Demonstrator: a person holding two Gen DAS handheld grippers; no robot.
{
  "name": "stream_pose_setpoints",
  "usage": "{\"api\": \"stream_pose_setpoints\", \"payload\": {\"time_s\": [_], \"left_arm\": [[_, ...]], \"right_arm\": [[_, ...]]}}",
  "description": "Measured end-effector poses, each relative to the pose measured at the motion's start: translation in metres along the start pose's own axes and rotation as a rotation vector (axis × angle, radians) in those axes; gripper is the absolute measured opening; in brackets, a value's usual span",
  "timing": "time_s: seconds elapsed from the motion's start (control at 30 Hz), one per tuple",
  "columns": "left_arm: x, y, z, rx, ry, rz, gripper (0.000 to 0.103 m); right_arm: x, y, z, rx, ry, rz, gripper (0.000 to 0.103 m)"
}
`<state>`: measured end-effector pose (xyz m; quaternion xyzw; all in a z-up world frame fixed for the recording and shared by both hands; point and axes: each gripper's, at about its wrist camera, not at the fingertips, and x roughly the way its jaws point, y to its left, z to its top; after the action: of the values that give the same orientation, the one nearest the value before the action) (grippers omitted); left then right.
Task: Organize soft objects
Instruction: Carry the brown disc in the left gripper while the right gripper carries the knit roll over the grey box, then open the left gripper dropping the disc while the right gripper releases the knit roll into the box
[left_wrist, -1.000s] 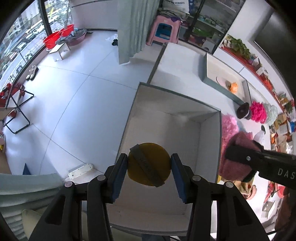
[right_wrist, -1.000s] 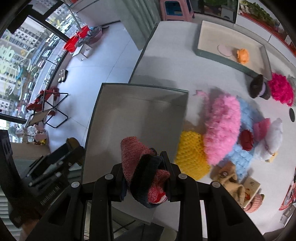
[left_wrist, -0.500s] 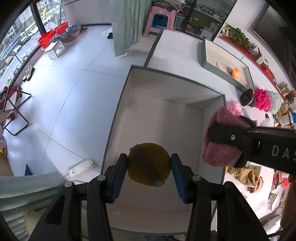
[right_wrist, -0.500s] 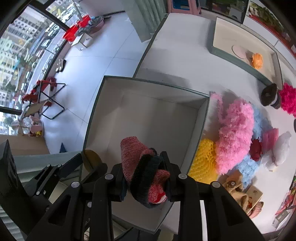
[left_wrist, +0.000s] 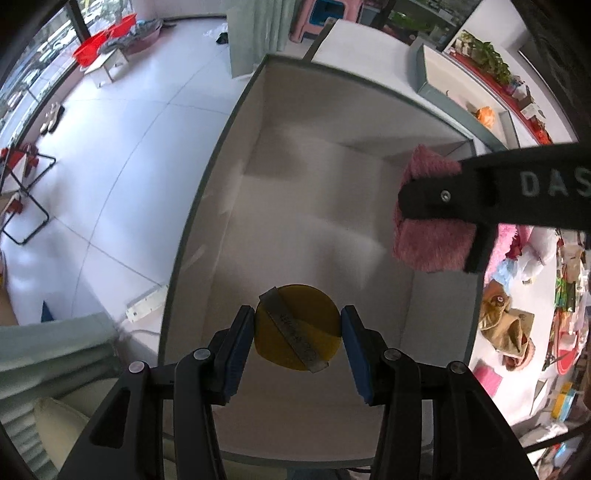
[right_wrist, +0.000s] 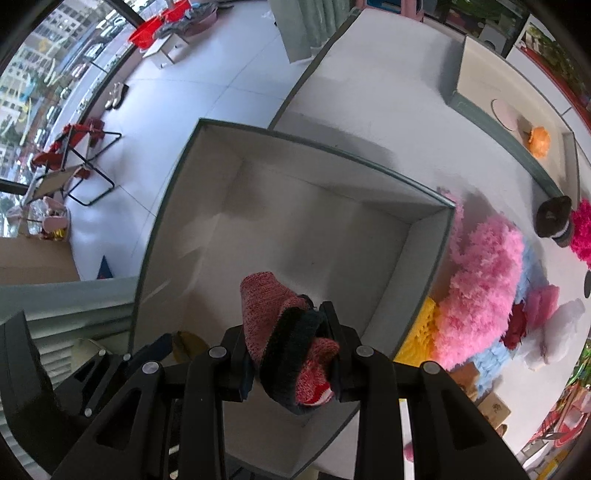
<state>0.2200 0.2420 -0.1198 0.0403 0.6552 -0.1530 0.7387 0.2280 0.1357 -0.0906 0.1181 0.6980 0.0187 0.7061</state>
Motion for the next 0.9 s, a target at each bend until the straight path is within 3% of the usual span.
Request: {"api": "stream_pose_setpoints", "payload": {"time_s": [0.27,0.3,0.4,0.43,0.6,0.73,0.9], "left_arm": [[0.018,0.005,-0.008,-0.008,0.027,0.022,0.053],[0.019,0.006,-0.009,-0.006,0.03,0.024,0.063],[0.021,0.002,-0.012,0.037,0.013,0.045,0.094],[0.022,0.002,-0.012,0.053,0.007,0.056,0.095],[0.024,0.002,-0.01,0.122,0.002,0.101,0.095],[0.021,0.007,-0.004,0.146,0.013,0.067,0.095],[0.016,0.005,-0.005,0.121,0.036,0.03,0.095]], "right_arm": [[0.032,0.0,0.01,-0.031,0.048,-0.039,0.037],[0.036,-0.002,0.011,-0.026,0.059,-0.032,0.042],[0.04,-0.013,0.012,0.022,0.056,-0.041,0.071],[0.04,-0.018,0.01,0.037,0.052,-0.044,0.077],[0.039,-0.023,-0.003,0.063,0.07,-0.032,0.077],[0.038,-0.024,-0.016,0.1,0.075,0.002,0.078],[0.03,-0.016,-0.024,0.095,0.048,0.065,0.092]]}}
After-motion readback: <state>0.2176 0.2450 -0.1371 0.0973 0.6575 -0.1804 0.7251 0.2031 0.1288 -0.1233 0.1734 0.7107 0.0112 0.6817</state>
